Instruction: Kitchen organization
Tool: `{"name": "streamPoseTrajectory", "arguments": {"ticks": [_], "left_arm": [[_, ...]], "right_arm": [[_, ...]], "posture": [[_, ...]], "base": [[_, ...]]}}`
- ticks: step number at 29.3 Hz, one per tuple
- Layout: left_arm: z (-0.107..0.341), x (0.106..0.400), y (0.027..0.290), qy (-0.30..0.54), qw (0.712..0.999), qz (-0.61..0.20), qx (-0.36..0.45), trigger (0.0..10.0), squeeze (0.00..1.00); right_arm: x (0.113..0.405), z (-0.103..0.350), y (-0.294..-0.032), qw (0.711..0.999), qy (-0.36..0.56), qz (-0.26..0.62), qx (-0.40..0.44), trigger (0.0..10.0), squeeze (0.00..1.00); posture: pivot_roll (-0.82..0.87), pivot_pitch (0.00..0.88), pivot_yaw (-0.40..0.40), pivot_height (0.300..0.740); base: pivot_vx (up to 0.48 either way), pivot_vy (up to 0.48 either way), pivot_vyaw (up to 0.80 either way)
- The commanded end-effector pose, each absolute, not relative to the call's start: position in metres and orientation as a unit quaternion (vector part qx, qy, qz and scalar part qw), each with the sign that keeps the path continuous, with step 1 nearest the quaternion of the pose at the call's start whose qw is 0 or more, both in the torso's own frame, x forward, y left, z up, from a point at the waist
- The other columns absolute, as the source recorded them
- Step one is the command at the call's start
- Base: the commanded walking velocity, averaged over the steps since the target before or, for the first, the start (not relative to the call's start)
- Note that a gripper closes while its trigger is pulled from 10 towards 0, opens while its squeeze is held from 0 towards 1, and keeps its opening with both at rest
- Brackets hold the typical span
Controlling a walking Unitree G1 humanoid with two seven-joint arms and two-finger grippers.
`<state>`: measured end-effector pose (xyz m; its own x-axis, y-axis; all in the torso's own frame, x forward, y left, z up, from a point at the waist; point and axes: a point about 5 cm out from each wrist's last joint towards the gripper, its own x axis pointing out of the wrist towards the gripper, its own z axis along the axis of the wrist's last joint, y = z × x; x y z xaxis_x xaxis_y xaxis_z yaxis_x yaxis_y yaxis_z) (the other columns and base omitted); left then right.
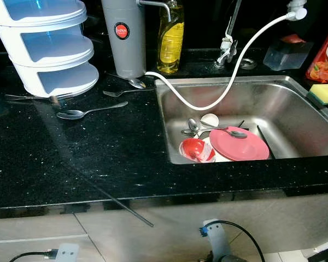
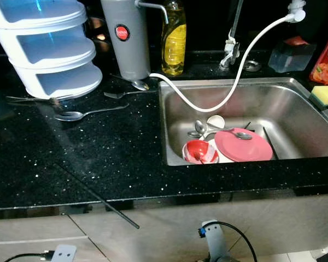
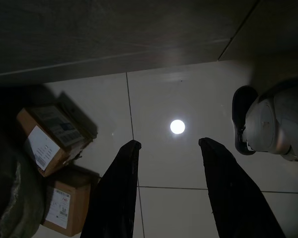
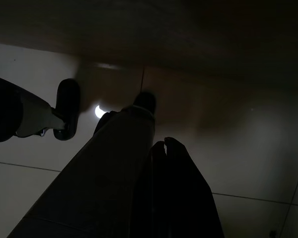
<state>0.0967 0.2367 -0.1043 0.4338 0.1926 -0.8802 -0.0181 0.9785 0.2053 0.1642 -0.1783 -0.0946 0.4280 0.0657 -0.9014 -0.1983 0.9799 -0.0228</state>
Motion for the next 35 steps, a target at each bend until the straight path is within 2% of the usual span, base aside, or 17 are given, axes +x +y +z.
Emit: {"name": "streamPoseTrajectory", "arguments": {"ticks": [1,10,23,25,27,32,33,35], "left_arm": [[-0.104,0.095,0.240,0.529,0.842,0.063,0.081,10.0,0.00],[-0.104,0.100,0.229,0.519,0.854,-0.002,0.009,10.0,0.00],[-0.106,0.095,0.228,0.550,0.834,-0.035,0.011,10.0,0.00],[-0.106,0.095,0.227,0.545,0.838,-0.031,-0.004,10.0,0.00],[-0.105,0.097,0.222,0.531,0.845,-0.037,-0.056,10.0,0.00],[-0.104,0.099,0.211,0.515,0.845,-0.069,-0.128,10.0,0.00],[-0.104,0.099,0.211,0.520,0.843,-0.077,-0.115,10.0,0.00],[-0.104,0.101,0.218,0.527,0.846,-0.077,-0.028,10.0,0.00]], "right_arm": [[0.163,-0.095,-0.179,0.843,0.529,0.077,-0.062,10.0,0.00],[0.161,-0.096,-0.178,0.841,0.532,0.078,-0.062,10.0,0.00],[0.154,-0.098,-0.181,0.838,0.538,0.071,-0.060,10.0,0.00],[0.154,-0.098,-0.181,0.837,0.539,0.071,-0.061,10.0,0.00],[0.154,-0.098,-0.181,0.837,0.538,0.072,-0.062,10.0,0.00],[0.155,-0.098,-0.180,0.838,0.537,0.073,-0.060,10.0,0.00],[0.155,-0.098,-0.180,0.838,0.537,0.072,-0.059,10.0,0.00],[0.154,-0.098,-0.181,0.838,0.538,0.070,-0.058,10.0,0.00]], "posture": [[0.12,0.000,-0.001,0.740],[0.12,0.000,0.001,0.740],[0.12,0.000,0.010,0.740],[0.12,0.000,0.010,0.740],[0.12,0.000,0.007,0.740],[0.11,0.000,0.010,0.740],[0.11,0.000,0.010,0.740],[0.10,0.000,0.017,0.740]], "base": [[0.000,0.000,0.00],[0.000,0.000,0.00],[0.000,0.000,0.00],[0.000,0.000,0.00],[0.000,0.000,0.00],[0.000,0.000,0.00],[0.000,0.000,0.00],[0.000,0.000,0.00]]}}
